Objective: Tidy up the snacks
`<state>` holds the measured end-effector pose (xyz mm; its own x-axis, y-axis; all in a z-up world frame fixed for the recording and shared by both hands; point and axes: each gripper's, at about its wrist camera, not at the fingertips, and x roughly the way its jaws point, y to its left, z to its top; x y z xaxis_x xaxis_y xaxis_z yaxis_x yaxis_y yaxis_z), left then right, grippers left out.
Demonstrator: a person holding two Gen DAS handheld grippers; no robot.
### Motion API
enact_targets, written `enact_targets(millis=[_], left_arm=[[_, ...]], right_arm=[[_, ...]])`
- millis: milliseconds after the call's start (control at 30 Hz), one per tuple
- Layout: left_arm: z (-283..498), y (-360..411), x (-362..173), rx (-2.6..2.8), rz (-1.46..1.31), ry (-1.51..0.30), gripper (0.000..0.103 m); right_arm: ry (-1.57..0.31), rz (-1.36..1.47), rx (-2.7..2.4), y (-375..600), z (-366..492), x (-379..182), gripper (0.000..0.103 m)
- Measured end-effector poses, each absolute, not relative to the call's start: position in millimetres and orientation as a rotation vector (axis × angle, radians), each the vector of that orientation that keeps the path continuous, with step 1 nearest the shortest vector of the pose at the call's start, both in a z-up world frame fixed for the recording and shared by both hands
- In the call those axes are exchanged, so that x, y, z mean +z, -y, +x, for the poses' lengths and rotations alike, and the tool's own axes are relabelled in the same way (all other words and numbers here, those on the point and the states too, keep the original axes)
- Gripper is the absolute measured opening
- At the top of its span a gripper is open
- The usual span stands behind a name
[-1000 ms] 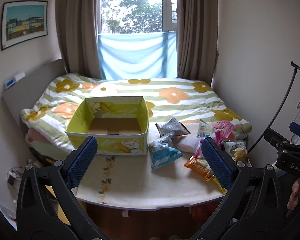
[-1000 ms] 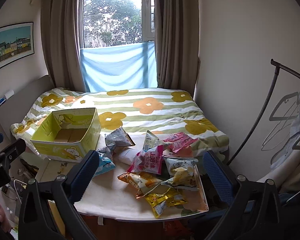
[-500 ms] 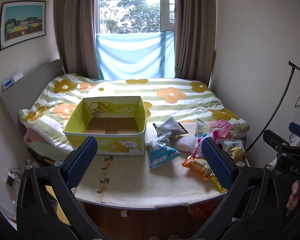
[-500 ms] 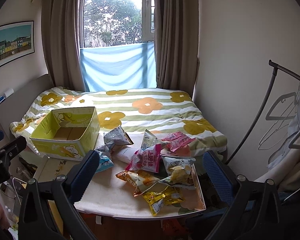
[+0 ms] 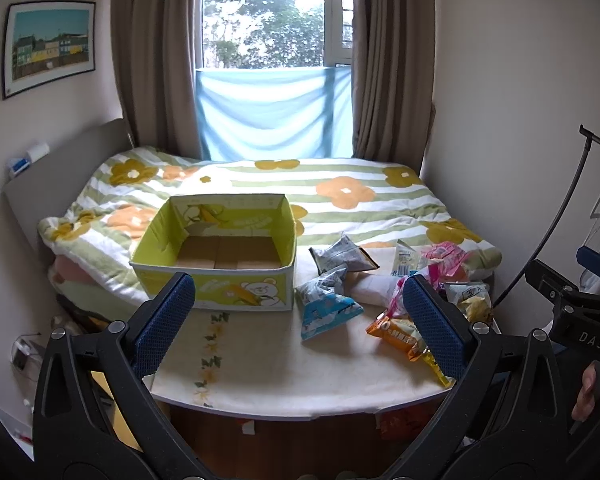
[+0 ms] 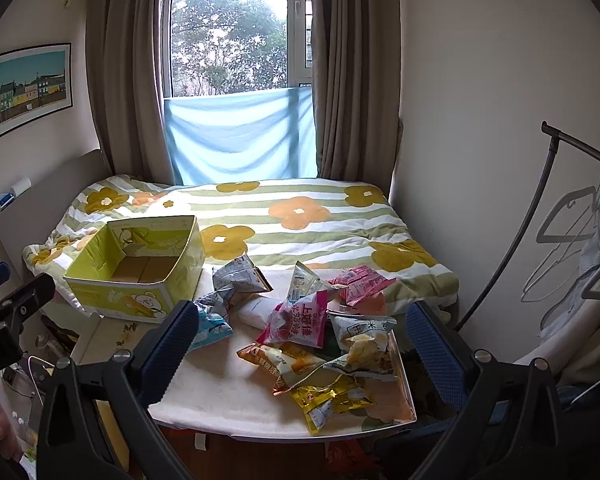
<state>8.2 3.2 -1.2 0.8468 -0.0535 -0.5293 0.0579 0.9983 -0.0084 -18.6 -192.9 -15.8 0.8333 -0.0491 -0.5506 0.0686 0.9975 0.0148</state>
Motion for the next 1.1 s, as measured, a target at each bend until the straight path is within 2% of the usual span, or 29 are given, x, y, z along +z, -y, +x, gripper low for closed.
enact_targets(millis=[1100], left_arm=[[1.8, -4.6, -5.9, -0.041, -0.001, -0.568, 0.103]], right_arm=[[-0.585, 0.033, -0.057, 183.6, -17.8, -12.7, 0.103]])
